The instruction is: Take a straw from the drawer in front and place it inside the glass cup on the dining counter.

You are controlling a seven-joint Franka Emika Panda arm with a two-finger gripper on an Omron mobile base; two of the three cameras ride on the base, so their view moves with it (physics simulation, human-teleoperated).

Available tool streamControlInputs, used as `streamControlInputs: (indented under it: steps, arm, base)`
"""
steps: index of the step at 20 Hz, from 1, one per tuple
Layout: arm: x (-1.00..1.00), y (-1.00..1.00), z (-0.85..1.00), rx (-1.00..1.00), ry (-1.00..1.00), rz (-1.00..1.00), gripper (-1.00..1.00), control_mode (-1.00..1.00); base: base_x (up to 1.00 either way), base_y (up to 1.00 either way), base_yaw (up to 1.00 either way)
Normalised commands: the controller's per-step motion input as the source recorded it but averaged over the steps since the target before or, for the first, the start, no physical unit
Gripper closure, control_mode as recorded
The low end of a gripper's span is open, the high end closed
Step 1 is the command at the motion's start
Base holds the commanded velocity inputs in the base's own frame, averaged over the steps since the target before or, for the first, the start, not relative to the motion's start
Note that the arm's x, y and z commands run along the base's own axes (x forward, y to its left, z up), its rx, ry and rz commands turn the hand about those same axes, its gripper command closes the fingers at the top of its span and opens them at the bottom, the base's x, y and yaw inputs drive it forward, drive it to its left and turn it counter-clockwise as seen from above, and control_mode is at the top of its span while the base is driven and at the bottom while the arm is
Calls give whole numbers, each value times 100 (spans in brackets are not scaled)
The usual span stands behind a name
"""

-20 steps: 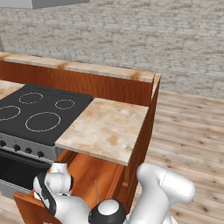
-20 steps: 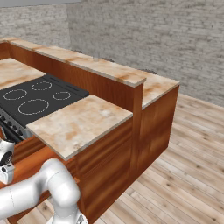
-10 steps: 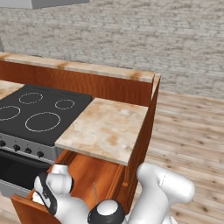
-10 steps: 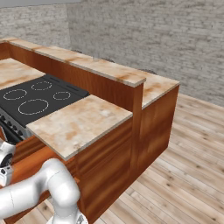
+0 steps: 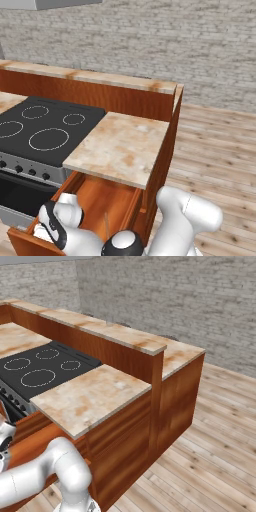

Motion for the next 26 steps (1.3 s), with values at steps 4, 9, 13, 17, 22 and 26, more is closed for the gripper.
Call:
streamControlInputs:
  steps: [4,9,13,17,22,26]
  arm:
    - [-3,33,-2,0,4,0,100,-100]
    - [-1,16,5,0,0,0,100,-100]
    - [0,0,33,-2,0,0,100,-100]
    - [0,0,41,-4,0,0,100,-100]
    - [0,-5,43,-5,2,0,100,-100]
    - [0,-22,41,-3,6,0,100,-100]
  base:
    - [0,0,0]
    - [0,0,0]
    - [0,0,0]
    - [0,0,0]
    - [0,0,0]
    - [0,0,0]
